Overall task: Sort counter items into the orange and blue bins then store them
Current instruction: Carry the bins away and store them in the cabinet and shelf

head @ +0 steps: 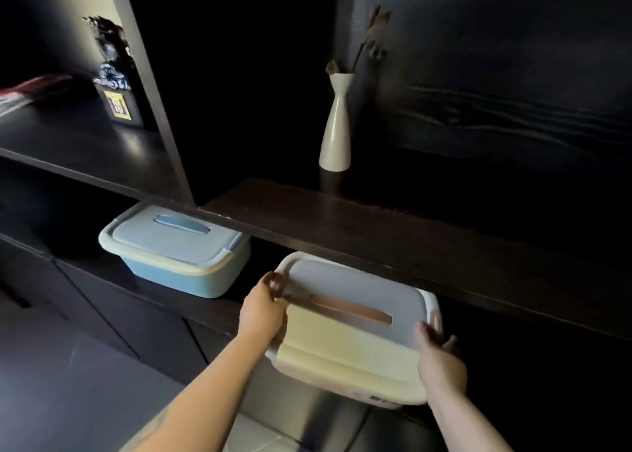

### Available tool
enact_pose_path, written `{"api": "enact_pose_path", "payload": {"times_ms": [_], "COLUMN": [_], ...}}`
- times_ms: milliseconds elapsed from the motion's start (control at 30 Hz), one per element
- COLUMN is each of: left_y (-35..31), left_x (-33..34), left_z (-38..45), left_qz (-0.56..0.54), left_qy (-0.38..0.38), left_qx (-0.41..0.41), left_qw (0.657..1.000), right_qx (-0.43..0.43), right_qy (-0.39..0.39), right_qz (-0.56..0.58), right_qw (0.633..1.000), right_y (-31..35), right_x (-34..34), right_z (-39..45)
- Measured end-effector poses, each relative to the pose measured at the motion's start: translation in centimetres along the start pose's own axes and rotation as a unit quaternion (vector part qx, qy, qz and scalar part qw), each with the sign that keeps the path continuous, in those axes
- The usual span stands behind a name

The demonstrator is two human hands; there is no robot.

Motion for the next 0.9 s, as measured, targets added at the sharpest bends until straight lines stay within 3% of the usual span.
{"api": "enact_pose_path", "payload": {"times_ms": [167, 333, 567, 767, 833, 900], "left_y": [1.2, 0.7, 1.8, 3.8, 6.1, 9.7], "left_x": [-1.4, -0.3, -0.7, -1.2, -1.2, -0.9], "left_z": [-0.5, -2.6, -0.4, -1.8, -3.1, -3.9], "left_qz": [0.057, 0.171, 0.276, 0.227, 0.194, 0.196], "left_qy": [-0.073, -0.057, -0.006, -0.009, 0.008, 0.034], "left_qx": [0.023, 0.154, 0.183, 0.219, 0.194, 0.117], "left_qw": [0.995, 0.972, 0.944, 0.949, 0.961, 0.973], "right_qx": [-0.007, 0.004, -0.022, -0.085, -0.144, -0.171], "right_qy": [-0.029, -0.042, -0.057, -0.046, -0.046, -0.037], "right_qz": [0.005, 0.029, 0.051, 0.028, 0.078, 0.131], "right_qw": [1.0, 0.999, 0.997, 0.995, 0.985, 0.976], "right_y": [2.5, 3.9, 6.7, 4.0, 2.2, 0.7], "right_x": [1.8, 4.3, 6.3, 5.7, 5.6, 6.1], "right_z": [1.0, 1.3, 1.0, -2.9, -5.8, -8.9]}}
Point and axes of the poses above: each hand's wrist, its own z-axis towards the middle knuckle, its own x-axis out of the palm, y = z × x, the point moved 9 cm from there along z, towards the middle knuckle, and after that the axes turned 1 degree about -y, right-handed, at the moved point
